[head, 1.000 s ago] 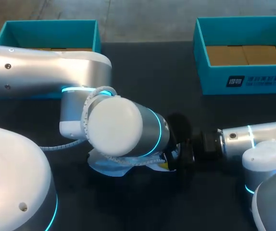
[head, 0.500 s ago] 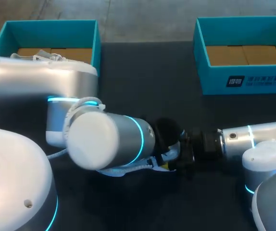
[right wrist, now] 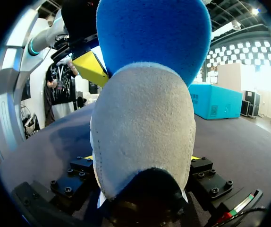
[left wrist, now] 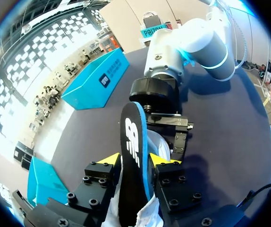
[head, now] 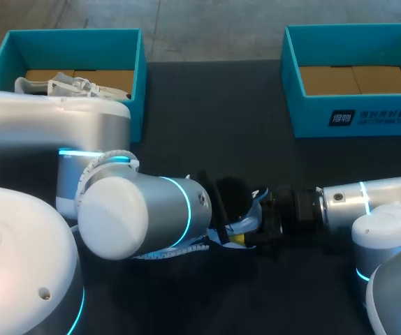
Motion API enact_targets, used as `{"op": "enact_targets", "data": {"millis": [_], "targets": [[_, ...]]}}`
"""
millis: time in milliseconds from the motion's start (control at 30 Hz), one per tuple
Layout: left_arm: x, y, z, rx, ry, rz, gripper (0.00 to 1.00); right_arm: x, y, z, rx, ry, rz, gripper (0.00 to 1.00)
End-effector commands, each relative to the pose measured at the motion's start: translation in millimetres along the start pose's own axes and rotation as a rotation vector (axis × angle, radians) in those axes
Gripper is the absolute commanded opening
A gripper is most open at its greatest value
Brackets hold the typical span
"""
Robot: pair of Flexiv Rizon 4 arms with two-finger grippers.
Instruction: Take the shoe out of the shoebox, open the shoe tongue, remove and reinsert the insole, then place the shoe into the shoebox
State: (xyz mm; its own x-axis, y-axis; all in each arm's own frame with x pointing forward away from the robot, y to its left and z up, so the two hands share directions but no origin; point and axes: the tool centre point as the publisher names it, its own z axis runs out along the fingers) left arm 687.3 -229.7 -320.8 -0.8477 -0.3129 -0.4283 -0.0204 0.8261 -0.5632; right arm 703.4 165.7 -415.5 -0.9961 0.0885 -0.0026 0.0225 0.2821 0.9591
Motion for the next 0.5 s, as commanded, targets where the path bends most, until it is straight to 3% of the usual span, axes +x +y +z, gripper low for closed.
{"op": "enact_targets", "data": {"millis": [33, 500], "targets": [[5.3, 1, 5, 0.004, -0.009, -0.002, 0.37, 0.9, 1.0, 0, 0.003, -0.001, 0.000, 0.00], [2.3, 0, 16, 0.020, -0.045, -0.001, 0.35, 0.9, 1.0, 0, 0.003, -0.001, 0.000, 0.00]]}}
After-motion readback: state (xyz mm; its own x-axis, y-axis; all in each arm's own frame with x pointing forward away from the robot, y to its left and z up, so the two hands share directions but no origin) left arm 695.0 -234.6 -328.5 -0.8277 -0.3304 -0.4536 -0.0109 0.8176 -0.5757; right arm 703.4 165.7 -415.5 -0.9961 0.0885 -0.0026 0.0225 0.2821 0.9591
